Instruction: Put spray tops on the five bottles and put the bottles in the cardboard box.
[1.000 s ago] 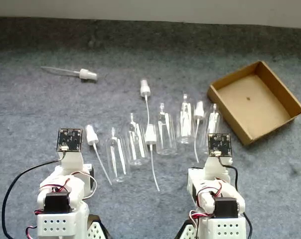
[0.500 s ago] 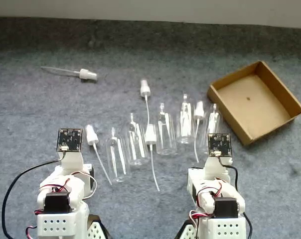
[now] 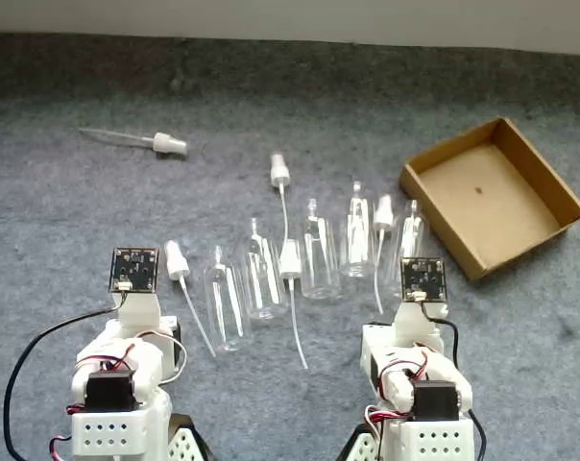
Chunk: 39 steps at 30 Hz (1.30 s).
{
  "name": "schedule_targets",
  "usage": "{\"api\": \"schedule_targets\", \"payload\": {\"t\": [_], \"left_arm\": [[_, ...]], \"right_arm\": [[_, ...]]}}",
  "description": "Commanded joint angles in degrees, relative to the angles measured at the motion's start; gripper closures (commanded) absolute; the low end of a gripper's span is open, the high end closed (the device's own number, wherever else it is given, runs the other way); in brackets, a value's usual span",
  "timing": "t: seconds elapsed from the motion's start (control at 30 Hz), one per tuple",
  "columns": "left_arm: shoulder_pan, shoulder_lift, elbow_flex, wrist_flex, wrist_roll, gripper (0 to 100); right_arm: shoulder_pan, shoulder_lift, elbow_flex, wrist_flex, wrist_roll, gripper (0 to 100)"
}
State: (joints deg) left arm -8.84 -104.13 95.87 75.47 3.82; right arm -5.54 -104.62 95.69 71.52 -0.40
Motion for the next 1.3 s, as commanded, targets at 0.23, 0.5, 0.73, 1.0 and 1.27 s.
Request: {"api": "schedule_targets", "payload": {"t": [0.23, 0.5, 0.73, 1.0, 1.27], "left_arm": [[-0.5, -0.5, 1.3, 0.2, 0.7, 100], [-0.5, -0.5, 1.3, 0.2, 0.7, 100], [-0.5, -0.5, 1.3, 0.2, 0.7, 100], [-0.5, -0.5, 1.3, 0.2, 0.7, 100], [-0.5, -0.5, 1.3, 0.2, 0.7, 100]], "right_arm": [[0.7, -0.7, 6.0, -6.5, -0.4, 99.4], [0.7, -0.6, 6.0, -5.5, -0.4, 99.2], [0.7, -0.6, 6.0, -0.9, -0.4, 99.2], [0.7, -0.7, 6.0, 0.0, -0.4, 99.3], [4.3, -0.7, 5.0, -11.6, 10.8, 99.2]]}}
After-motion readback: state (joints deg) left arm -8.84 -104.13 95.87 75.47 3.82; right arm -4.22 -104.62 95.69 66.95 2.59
